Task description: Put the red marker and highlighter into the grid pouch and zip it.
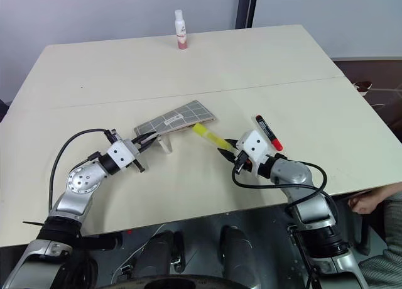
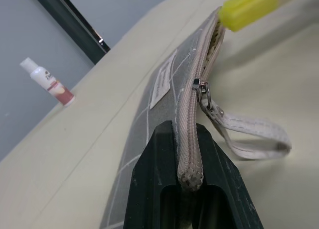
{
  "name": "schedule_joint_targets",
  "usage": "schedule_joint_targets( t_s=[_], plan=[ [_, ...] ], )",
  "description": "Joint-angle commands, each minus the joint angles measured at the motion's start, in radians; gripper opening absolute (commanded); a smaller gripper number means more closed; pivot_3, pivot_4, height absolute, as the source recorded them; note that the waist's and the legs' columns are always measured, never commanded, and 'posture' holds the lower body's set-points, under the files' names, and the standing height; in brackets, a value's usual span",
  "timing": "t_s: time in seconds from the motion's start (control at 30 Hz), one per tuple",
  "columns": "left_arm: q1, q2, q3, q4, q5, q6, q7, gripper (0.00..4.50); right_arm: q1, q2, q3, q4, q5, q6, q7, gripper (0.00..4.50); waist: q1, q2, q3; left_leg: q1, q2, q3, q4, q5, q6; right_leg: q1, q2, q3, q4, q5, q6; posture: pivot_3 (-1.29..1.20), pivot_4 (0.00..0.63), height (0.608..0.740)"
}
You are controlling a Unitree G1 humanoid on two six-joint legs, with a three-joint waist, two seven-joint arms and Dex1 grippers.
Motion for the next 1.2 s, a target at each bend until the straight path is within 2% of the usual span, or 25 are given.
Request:
schedule_joint_targets(
  t_s=[0.03, 0.27, 0.4, 0.57, 0.73, 0.87, 1.0, 1.1, 1.2],
  plan=[
    [0.010, -0.006, -0.014, -0.059, 0.011, -0.015, 0.006, 0.00, -0.018, 0.008, 0.015, 0.008, -0.007, -0.030, 0.011, 0.85, 0.000, 0.000, 0.000, 0.000, 0.000, 0.000, 0.000, 0.000, 0.000, 0.000, 0.000, 0.000, 0.000, 0.000, 0.000, 0.00, 0.150, 0.740],
    [0.012, -0.007, -0.027, -0.104, 0.006, 0.002, -0.013, 0.00, -0.089, 0.012, 0.048, 0.071, -0.044, -0.067, 0.020, 0.85, -0.003, 0.000, 0.000, 0.000, 0.000, 0.000, 0.000, 0.000, 0.000, 0.000, 0.000, 0.000, 0.000, 0.000, 0.000, 0.00, 0.150, 0.740],
    [0.000, 0.015, -0.054, -0.104, 0.016, -0.022, -0.053, 0.00, -0.145, -0.035, 0.124, 0.098, -0.129, -0.155, 0.085, 0.85, -0.003, 0.000, 0.000, 0.001, 0.000, 0.000, 0.000, 0.000, 0.000, 0.000, 0.001, 0.000, 0.000, 0.000, 0.001, 0.00, 0.150, 0.740],
    [-0.029, 0.031, -0.073, -0.141, -0.036, -0.009, -0.132, 0.00, -0.268, -0.061, 0.257, 0.140, -0.290, -0.268, 0.140, 0.85, -0.003, 0.000, 0.000, 0.000, 0.000, 0.000, 0.000, 0.000, 0.000, 0.000, 0.000, 0.000, 0.000, 0.000, 0.000, 0.00, 0.150, 0.740],
    [-0.050, 0.044, -0.081, -0.159, -0.098, -0.003, -0.212, 0.00, -0.385, -0.014, 0.332, 0.222, -0.398, -0.362, 0.128, 0.85, -0.003, 0.000, 0.000, 0.000, 0.000, 0.000, 0.000, 0.000, 0.000, -0.001, 0.001, 0.000, 0.001, 0.000, 0.000, 0.00, 0.150, 0.740],
    [-0.051, 0.038, -0.066, -0.165, -0.139, 0.029, -0.238, 0.00, -0.408, 0.009, 0.356, 0.296, -0.447, -0.447, 0.100, 0.85, -0.002, 0.000, 0.000, 0.000, 0.000, 0.001, 0.000, 0.000, 0.000, -0.001, 0.001, 0.000, 0.001, 0.000, 0.000, 0.00, 0.150, 0.740],
    [-0.051, 0.034, -0.036, -0.165, -0.129, 0.061, -0.203, 0.00, -0.353, 0.000, 0.313, 0.284, -0.390, -0.456, 0.115, 2.90, -0.001, 0.000, 0.000, 0.000, 0.000, 0.001, 0.000, 0.000, 0.000, 0.000, 0.001, 0.000, 0.001, 0.000, 0.000, 0.00, 0.150, 0.740],
    [-0.037, 0.037, -0.024, -0.169, -0.123, 0.073, -0.190, 0.00, -0.274, -0.004, 0.214, 0.162, -0.248, -0.368, 0.128, 4.43, 0.000, 0.000, 0.000, 0.001, 0.000, 0.001, 0.001, 0.000, 0.000, 0.001, 0.001, 0.000, 0.001, 0.000, 0.000, 0.00, 0.150, 0.740],
    [-0.019, 0.039, -0.017, -0.174, -0.119, 0.079, -0.180, 0.00, -0.185, -0.009, 0.122, 0.020, -0.100, -0.229, 0.140, 4.48, -0.001, 0.000, 0.000, 0.000, 0.000, 0.001, 0.001, 0.000, 0.000, 0.001, 0.001, 0.000, 0.001, 0.000, 0.000, 0.00, 0.150, 0.740]
  ],
)
